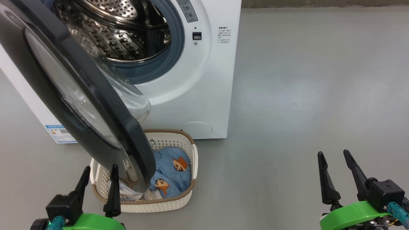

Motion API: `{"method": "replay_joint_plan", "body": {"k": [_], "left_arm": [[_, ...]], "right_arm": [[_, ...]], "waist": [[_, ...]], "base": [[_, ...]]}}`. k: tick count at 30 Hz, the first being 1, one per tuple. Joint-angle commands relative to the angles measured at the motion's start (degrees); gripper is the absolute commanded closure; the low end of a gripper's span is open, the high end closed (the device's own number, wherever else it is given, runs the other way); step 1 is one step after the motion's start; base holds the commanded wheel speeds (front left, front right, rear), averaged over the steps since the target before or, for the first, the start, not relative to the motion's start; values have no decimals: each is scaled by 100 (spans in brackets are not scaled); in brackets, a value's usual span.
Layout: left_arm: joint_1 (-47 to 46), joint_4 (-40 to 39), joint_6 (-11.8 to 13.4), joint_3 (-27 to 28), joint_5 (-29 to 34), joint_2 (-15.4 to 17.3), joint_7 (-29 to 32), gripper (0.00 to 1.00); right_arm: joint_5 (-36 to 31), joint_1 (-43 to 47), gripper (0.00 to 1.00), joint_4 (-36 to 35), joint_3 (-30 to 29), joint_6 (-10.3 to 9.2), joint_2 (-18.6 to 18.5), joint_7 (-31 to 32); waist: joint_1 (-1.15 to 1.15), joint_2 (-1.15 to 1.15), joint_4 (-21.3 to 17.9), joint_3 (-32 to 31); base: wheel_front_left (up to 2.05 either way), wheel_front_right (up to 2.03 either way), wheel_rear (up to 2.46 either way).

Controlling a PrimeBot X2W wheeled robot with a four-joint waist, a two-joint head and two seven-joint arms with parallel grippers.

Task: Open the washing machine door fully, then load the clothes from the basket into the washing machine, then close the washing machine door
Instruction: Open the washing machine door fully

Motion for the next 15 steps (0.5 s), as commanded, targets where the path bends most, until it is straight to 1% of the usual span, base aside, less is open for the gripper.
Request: {"method": "replay_joint_plan", "body": {"k": [1, 9, 15], "left_arm": [[-96, -111, -9, 174, 45, 89, -37, 0], [-118, -129, 15, 176, 34, 89, -37, 0], [-134, -124, 10, 182, 32, 89, -37, 0]], "right_arm": [[26, -30, 0, -131, 172, 9, -17, -69], [47, -22, 0, -130, 268, 9, -16, -69], [77, -44, 0, -135, 222, 9, -16, -69]], "waist": [[0, 0, 3, 1], [0, 0, 16, 50], [0, 0, 23, 68]], "base": [[0, 0, 0], [0, 0, 0], [0, 0, 0]]}}
